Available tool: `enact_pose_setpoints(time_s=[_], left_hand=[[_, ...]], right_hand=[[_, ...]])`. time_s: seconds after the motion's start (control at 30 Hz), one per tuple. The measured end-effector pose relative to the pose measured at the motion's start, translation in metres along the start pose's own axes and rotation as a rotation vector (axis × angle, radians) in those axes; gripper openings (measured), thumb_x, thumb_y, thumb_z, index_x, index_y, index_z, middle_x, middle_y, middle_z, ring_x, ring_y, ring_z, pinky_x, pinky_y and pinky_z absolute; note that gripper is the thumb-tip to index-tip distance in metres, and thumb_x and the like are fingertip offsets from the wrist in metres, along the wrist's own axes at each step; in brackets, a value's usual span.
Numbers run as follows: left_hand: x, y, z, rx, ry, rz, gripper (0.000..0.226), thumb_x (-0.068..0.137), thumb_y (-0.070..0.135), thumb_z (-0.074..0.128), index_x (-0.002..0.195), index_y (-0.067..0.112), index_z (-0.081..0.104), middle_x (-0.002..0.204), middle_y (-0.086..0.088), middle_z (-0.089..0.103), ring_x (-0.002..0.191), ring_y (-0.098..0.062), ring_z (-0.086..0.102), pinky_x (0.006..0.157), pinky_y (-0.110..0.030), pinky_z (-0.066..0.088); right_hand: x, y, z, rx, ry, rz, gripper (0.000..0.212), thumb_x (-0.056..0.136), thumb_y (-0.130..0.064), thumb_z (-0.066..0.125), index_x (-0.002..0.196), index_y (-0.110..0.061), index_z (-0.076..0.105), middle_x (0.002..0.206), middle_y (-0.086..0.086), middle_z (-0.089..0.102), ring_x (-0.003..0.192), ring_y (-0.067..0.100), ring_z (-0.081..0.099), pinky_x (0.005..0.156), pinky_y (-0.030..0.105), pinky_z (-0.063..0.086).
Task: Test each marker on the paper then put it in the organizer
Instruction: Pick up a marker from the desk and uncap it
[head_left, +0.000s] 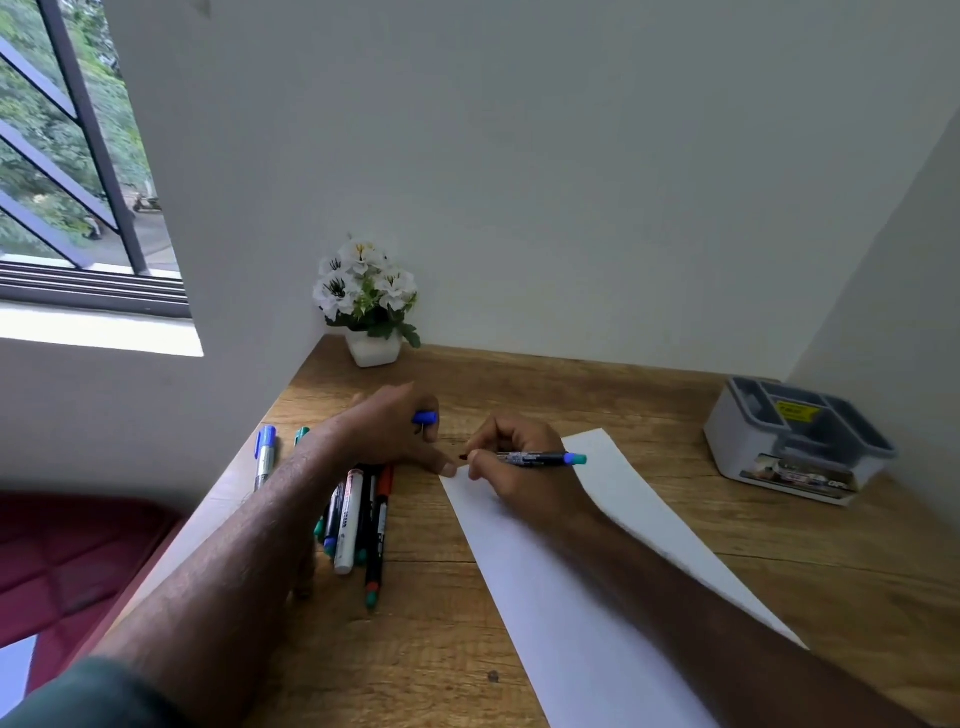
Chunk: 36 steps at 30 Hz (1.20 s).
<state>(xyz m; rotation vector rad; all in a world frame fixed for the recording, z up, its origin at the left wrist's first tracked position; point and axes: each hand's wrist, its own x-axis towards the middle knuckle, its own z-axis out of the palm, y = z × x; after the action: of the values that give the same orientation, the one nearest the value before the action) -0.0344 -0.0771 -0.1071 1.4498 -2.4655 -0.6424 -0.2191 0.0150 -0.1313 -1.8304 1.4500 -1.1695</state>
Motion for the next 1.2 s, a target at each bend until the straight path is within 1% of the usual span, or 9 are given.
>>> enact_pose_setpoints(time_s=[0.13,0.33,0.4,0.5,0.6,0.73,0.9,1.07,1.2], left_hand=[[0.0,-0.001,-0.002,-0.041,-0.015,-0.005,0.043,0.062,0.05,0.089,0.081,0.024,0.061,0.085,0.007,0.057,0.074,-0.01,0.05,0.064,-0.029,0.034],[-0.001,-0.004,-0.005,-0.098,-0.06,0.0,0.041,0.064,0.041,0.09,0.087,0.018,0.064,0.089,0.004,0.058,0.077,-0.012,0.052,0.063,-0.027,0.038],[-0.001,-0.003,-0.006,-0.103,-0.06,-0.005,0.042,0.064,0.04,0.091,0.088,0.018,0.065,0.089,0.004,0.059,0.077,-0.012,0.052,0.063,-0.028,0.038],[-0.001,-0.002,-0.005,-0.112,-0.065,-0.011,0.042,0.064,0.04,0.09,0.089,0.017,0.065,0.09,0.003,0.059,0.077,-0.013,0.052,0.064,-0.028,0.038],[0.0,-0.004,-0.005,-0.12,-0.063,-0.023,0.04,0.064,0.039,0.09,0.088,0.018,0.065,0.088,0.003,0.06,0.077,-0.014,0.053,0.063,-0.027,0.038],[0.001,-0.004,-0.004,-0.129,-0.08,-0.021,0.041,0.065,0.038,0.09,0.09,0.016,0.065,0.09,0.001,0.061,0.077,-0.013,0.052,0.063,-0.027,0.038],[0.001,-0.005,-0.004,-0.129,-0.068,-0.016,0.039,0.064,0.038,0.091,0.087,0.018,0.065,0.09,0.002,0.06,0.078,-0.013,0.052,0.062,-0.027,0.038],[0.001,-0.006,-0.004,-0.134,-0.046,-0.016,0.041,0.063,0.039,0.092,0.086,0.018,0.065,0.09,0.003,0.06,0.078,-0.013,0.052,0.061,-0.027,0.038],[0.0,-0.006,-0.004,-0.136,-0.053,-0.022,0.042,0.062,0.04,0.092,0.087,0.019,0.065,0.091,0.003,0.059,0.079,-0.013,0.053,0.062,-0.027,0.038]], right_hand=[[0.0,0.008,0.002,-0.004,-0.042,0.029,0.022,0.084,-0.013,0.074,0.072,-0.029,0.064,0.078,-0.005,0.071,0.076,0.017,0.068,0.065,0.031,0.057],[0.002,0.01,0.0,0.007,-0.115,0.044,0.01,0.078,-0.012,0.079,0.074,-0.017,0.071,0.075,-0.007,0.071,0.072,0.011,0.067,0.064,0.028,0.054],[0.007,0.005,0.001,0.005,-0.111,0.098,0.014,0.075,-0.02,0.077,0.07,-0.01,0.068,0.07,-0.003,0.07,0.067,0.009,0.064,0.061,0.031,0.05],[0.012,-0.003,0.004,0.034,-0.046,0.141,0.038,0.059,-0.044,0.069,0.062,-0.007,0.059,0.058,0.002,0.065,0.057,0.009,0.058,0.054,0.029,0.045],[0.01,0.0,0.011,-0.011,-0.018,0.087,0.03,0.061,-0.044,0.067,0.055,-0.02,0.051,0.052,-0.007,0.054,0.052,0.004,0.048,0.049,0.021,0.036],[0.009,0.001,0.01,0.023,0.0,0.038,0.041,0.056,-0.055,0.06,0.061,-0.014,0.056,0.059,0.003,0.06,0.055,0.006,0.051,0.049,0.019,0.038],[0.014,0.005,0.01,0.059,-0.062,-0.081,0.045,0.063,-0.044,0.062,0.065,0.0,0.059,0.062,0.006,0.06,0.057,0.007,0.049,0.051,0.021,0.036],[0.015,0.009,0.007,0.063,-0.125,-0.069,0.018,0.074,-0.017,0.069,0.06,-0.01,0.06,0.06,-0.007,0.058,0.059,0.004,0.049,0.052,0.021,0.035],[0.014,0.008,0.008,0.051,-0.106,-0.043,0.02,0.072,-0.019,0.065,0.061,-0.004,0.058,0.058,-0.01,0.054,0.056,0.003,0.046,0.051,0.017,0.032]])
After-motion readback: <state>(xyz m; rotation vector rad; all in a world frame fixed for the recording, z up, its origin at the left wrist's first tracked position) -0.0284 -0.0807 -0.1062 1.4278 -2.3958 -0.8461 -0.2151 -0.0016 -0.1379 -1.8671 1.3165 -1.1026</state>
